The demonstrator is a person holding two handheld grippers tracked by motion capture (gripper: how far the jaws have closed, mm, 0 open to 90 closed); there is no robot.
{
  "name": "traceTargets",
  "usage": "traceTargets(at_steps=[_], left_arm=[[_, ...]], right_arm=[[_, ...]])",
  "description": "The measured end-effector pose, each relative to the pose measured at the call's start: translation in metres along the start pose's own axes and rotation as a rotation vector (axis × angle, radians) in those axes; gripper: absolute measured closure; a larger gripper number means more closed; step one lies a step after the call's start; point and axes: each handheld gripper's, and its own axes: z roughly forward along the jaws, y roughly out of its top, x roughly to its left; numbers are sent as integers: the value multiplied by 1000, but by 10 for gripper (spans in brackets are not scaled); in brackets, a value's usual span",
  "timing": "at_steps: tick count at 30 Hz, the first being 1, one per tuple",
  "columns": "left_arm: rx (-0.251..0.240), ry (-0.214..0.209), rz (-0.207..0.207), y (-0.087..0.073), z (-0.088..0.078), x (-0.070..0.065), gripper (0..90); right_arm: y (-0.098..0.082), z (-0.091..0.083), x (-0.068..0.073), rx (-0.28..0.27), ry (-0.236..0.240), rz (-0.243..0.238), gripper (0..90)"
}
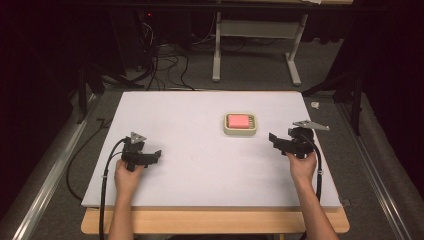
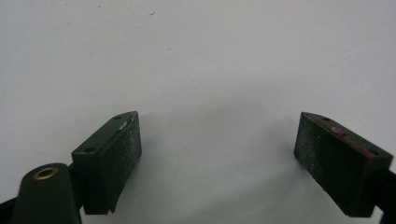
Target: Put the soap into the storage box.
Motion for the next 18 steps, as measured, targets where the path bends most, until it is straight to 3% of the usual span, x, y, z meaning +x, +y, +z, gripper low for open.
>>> traceTargets(at_steps=[18], left_arm=[[0, 0, 0, 0, 0, 0, 153]], right_arm=[[-15, -1, -5, 17, -3, 12, 194]])
